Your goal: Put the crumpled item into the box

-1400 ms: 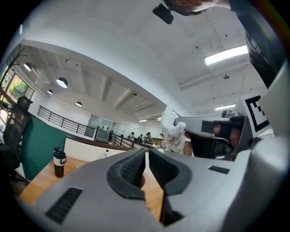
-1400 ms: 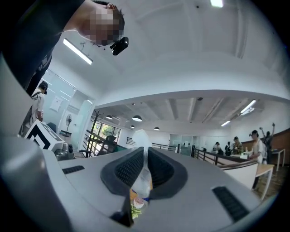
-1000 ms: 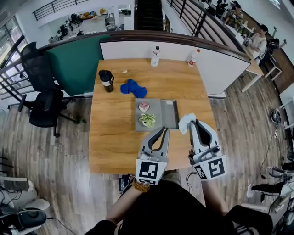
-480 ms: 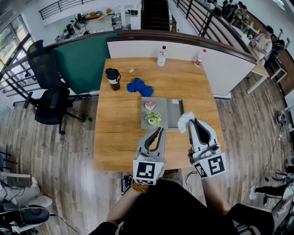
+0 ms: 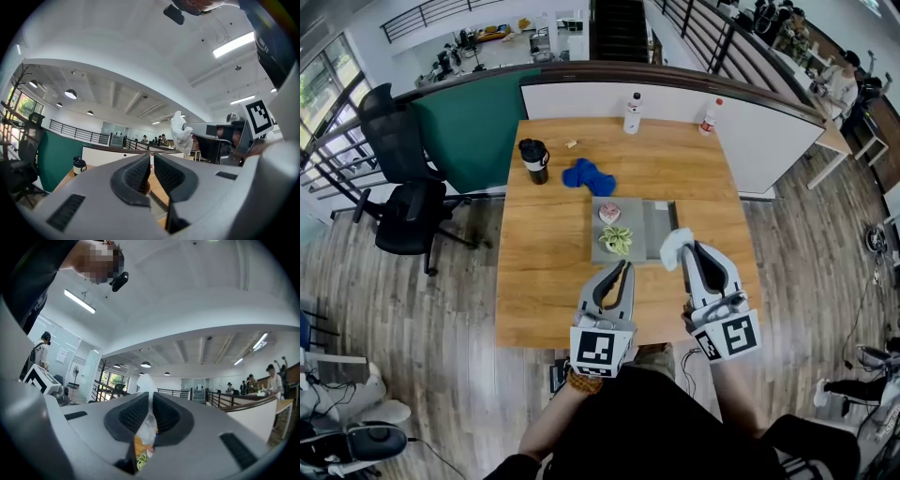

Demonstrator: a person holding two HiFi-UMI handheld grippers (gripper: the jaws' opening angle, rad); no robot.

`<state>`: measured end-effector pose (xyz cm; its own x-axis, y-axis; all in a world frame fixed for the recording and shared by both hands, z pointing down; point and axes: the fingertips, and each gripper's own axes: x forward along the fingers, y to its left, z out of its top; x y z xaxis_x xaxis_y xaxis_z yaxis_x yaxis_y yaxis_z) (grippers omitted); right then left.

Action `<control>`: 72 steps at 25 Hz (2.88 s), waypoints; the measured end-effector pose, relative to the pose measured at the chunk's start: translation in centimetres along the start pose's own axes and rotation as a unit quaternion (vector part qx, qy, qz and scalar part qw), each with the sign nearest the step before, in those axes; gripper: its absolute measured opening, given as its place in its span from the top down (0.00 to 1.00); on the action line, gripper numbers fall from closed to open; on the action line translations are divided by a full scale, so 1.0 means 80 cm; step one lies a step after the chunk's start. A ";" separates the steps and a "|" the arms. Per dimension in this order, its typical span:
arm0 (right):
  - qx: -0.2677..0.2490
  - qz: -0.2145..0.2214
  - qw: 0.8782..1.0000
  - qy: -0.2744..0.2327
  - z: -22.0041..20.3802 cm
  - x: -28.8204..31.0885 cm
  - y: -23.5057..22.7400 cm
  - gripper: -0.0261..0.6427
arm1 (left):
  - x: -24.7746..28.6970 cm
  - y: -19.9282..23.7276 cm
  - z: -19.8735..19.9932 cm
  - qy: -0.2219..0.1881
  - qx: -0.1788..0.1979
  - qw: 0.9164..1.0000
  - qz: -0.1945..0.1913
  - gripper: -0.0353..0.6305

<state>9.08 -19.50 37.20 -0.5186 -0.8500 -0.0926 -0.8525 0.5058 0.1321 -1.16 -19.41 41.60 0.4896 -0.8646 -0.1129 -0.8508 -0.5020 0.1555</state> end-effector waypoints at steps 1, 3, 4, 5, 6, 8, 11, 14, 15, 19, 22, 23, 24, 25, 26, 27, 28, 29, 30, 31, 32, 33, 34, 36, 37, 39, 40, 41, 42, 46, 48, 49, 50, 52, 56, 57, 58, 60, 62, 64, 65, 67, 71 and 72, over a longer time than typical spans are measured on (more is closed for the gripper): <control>0.000 -0.001 1.000 0.001 -0.001 -0.001 -0.001 0.91 | 0.000 0.000 0.000 0.001 -0.002 1.000 0.001 0.88; 0.001 -0.003 1.000 0.004 -0.002 -0.003 -0.003 0.91 | 0.001 -0.001 0.000 0.001 -0.003 1.000 0.000 0.88; 0.002 -0.004 1.000 0.005 -0.004 -0.003 -0.005 0.91 | 0.002 -0.001 -0.001 0.001 -0.003 1.000 -0.001 0.88; 0.003 -0.005 1.000 0.005 -0.005 -0.004 -0.006 0.91 | 0.002 -0.002 -0.002 0.001 -0.003 1.000 -0.002 0.88; 0.005 -0.007 1.000 0.006 -0.006 -0.005 -0.007 0.91 | 0.002 -0.002 -0.003 0.001 -0.002 1.000 -0.004 0.88; 0.009 -0.009 1.000 0.005 -0.008 -0.005 -0.009 0.91 | 0.003 -0.004 -0.004 0.000 -0.002 1.000 -0.007 0.88; 0.012 -0.010 1.000 0.005 -0.009 -0.005 -0.009 0.91 | 0.004 -0.005 -0.006 0.001 -0.005 1.000 -0.009 0.88; 0.011 -0.011 1.000 0.010 -0.013 -0.005 -0.011 0.91 | 0.005 -0.006 -0.008 0.002 -0.006 1.000 -0.010 0.88; 0.012 -0.012 1.000 0.011 -0.015 -0.005 -0.012 0.91 | 0.005 -0.007 -0.008 0.002 -0.004 1.000 -0.011 0.88; 0.014 -0.012 1.000 0.014 -0.019 -0.007 -0.016 0.91 | 0.005 -0.009 -0.009 0.001 -0.005 1.000 -0.009 0.88; 0.017 -0.010 1.000 0.017 -0.024 -0.006 -0.016 0.91 | 0.006 -0.009 -0.010 0.002 -0.005 1.000 -0.007 0.88; 0.017 -0.010 1.000 0.017 -0.025 -0.006 -0.016 0.91 | 0.006 -0.009 -0.011 0.002 -0.005 1.000 -0.007 0.88; 0.017 -0.009 1.000 0.018 -0.026 -0.005 -0.017 0.91 | 0.007 -0.008 -0.012 0.002 -0.006 1.000 -0.006 0.88; 0.017 -0.009 1.000 0.018 -0.027 -0.005 -0.017 0.91 | 0.007 -0.008 -0.012 0.002 -0.007 1.000 -0.006 0.88; 0.017 -0.008 1.000 0.019 -0.027 -0.005 -0.016 0.91 | 0.007 -0.008 -0.013 0.002 -0.007 1.000 -0.006 0.88; 0.017 -0.008 1.000 0.019 -0.027 -0.005 -0.016 0.91 | 0.007 -0.008 -0.012 0.002 -0.006 1.000 -0.006 0.88; 0.018 -0.007 1.000 0.019 -0.026 -0.005 -0.016 0.91 | 0.007 -0.009 -0.011 0.000 -0.006 1.000 -0.007 0.88; 0.019 -0.007 1.000 0.019 -0.025 -0.005 -0.015 0.91 | 0.007 -0.009 -0.009 -0.001 -0.006 1.000 -0.007 0.88; 0.019 -0.007 1.000 0.019 -0.024 -0.005 -0.015 0.91 | 0.006 -0.009 -0.008 -0.003 -0.007 1.000 -0.007 0.88; 0.020 -0.007 1.000 0.019 -0.023 -0.004 -0.015 0.91 | 0.006 -0.009 -0.006 -0.005 -0.008 1.000 -0.006 0.88; 0.021 -0.008 1.000 0.019 -0.023 -0.004 -0.015 0.91 | 0.007 -0.008 -0.006 -0.006 -0.007 1.000 -0.007 0.88; 0.021 -0.008 1.000 0.020 -0.024 -0.003 -0.016 0.91 | 0.007 -0.008 -0.005 -0.006 -0.006 1.000 -0.007 0.88; 0.022 -0.008 1.000 0.021 -0.026 -0.003 -0.016 0.91 | 0.008 -0.008 -0.006 -0.006 -0.006 1.000 -0.006 0.88; 0.024 -0.009 0.999 0.022 -0.029 -0.004 -0.018 0.91 | 0.008 -0.007 -0.007 -0.006 -0.006 1.000 -0.006 0.88; 0.026 -0.009 0.999 0.022 -0.031 -0.004 -0.019 0.91 | 0.008 -0.007 -0.008 -0.005 -0.007 1.000 -0.005 0.88; 0.032 -0.011 0.999 0.023 -0.033 -0.004 -0.021 0.91 | 0.008 -0.007 -0.007 -0.006 -0.008 1.000 -0.003 0.88; 0.034 -0.011 0.999 0.023 -0.033 -0.004 -0.021 0.91 | 0.008 -0.006 -0.007 -0.007 -0.008 1.000 -0.003 0.88; 0.035 -0.012 0.999 0.024 -0.033 -0.004 -0.022 0.91 | 0.008 -0.006 -0.006 -0.007 -0.008 1.000 -0.002 0.88; 0.036 -0.011 0.999 0.025 -0.034 -0.004 -0.022 0.91 | 0.008 -0.006 -0.006 -0.007 -0.008 1.000 -0.001 0.88; 0.041 -0.009 0.999 0.028 -0.037 -0.005 -0.022 0.90 | 0.008 -0.006 -0.008 -0.007 -0.007 1.000 -0.001 0.88; 0.043 -0.009 0.999 0.031 -0.040 -0.004 -0.024 0.90 | 0.009 -0.005 -0.008 -0.007 -0.008 1.000 0.000 0.88; 0.044 -0.009 0.998 0.032 -0.041 -0.003 -0.025 0.90 | 0.009 -0.005 -0.007 -0.008 -0.008 1.000 0.000 0.88; 0.045 -0.009 0.998 0.034 -0.043 -0.002 -0.026 0.90 | 0.010 -0.004 -0.007 -0.008 -0.008 1.000 0.001 0.88; 0.051 -0.008 0.998 0.036 -0.047 -0.002 -0.027 0.90 | 0.011 -0.004 -0.008 -0.008 -0.008 1.000 0.001 0.88; 0.057 -0.004 0.998 0.038 -0.050 0.000 -0.027 0.90 | 0.012 -0.004 -0.009 -0.007 -0.009 1.000 0.000 0.88; 0.057 -0.004 0.998 0.039 -0.052 0.001 -0.028 0.90 | 0.013 -0.004 -0.009 -0.006 -0.010 1.000 0.000 0.88; 0.058 -0.005 0.997 0.041 -0.054 0.001 -0.029 0.90 | 0.014 -0.004 -0.010 -0.006 -0.010 1.000 0.000 0.88; 0.059 -0.006 0.997 0.045 -0.058 0.001 -0.030 0.90 | 0.015 -0.005 -0.009 -0.006 -0.009 1.000 0.000 0.88; 0.059 -0.006 0.997 0.049 -0.062 0.002 -0.031 0.90 | 0.016 -0.004 -0.008 -0.007 -0.008 1.000 0.000 0.88; 0.058 -0.005 0.997 0.054 -0.066 0.004 -0.032 0.90 | 0.017 -0.002 -0.008 -0.007 -0.007 1.000 0.001 0.88; 0.057 -0.005 0.997 0.056 -0.069 0.004 -0.033 0.90 | 0.017 -0.001 -0.008 -0.007 -0.007 1.000 0.002 0.88; 0.058 -0.007 0.996 0.060 -0.075 0.006 -0.035 0.90 | 0.019 0.002 -0.010 -0.007 -0.007 1.000 0.003 0.88; 0.058 -0.009 0.996 0.070 -0.086 0.012 -0.041 0.90 | 0.023 0.006 -0.009 -0.009 -0.007 1.000 0.006 0.88; 0.058 -0.009 0.996 0.072 -0.089 0.014 -0.042 0.90 | 0.023 0.007 -0.009 -0.009 -0.008 1.000 0.007 0.88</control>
<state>11.84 -23.22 43.64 -0.4962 -0.8667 0.0505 -0.8673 0.4975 0.0160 -0.60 -21.34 42.22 0.4735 -0.8715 -0.1277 -0.8545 -0.4897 0.1734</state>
